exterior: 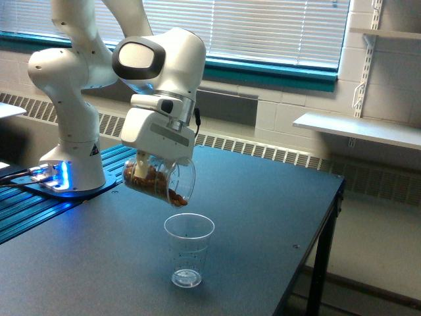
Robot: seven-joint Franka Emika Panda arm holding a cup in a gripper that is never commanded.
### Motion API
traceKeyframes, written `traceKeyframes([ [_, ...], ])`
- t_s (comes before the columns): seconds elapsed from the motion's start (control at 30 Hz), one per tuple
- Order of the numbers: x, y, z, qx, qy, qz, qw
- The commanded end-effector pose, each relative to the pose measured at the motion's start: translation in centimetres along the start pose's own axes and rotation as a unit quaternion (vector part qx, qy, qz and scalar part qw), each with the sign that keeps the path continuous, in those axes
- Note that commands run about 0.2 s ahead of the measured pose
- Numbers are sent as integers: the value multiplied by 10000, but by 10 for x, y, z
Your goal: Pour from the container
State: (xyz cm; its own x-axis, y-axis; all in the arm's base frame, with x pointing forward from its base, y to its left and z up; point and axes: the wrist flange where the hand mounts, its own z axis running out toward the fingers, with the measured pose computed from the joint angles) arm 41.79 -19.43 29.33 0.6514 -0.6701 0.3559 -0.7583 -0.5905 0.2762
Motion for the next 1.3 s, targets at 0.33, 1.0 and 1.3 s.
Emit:
traceKeyframes([
  [0.33,-1,-15,3,-280,22,-106,9996],
  [1.0,0,-28,8,-463,10,-288,9985],
  [1.3,0,-32,9,-514,-19,-419,9978],
])
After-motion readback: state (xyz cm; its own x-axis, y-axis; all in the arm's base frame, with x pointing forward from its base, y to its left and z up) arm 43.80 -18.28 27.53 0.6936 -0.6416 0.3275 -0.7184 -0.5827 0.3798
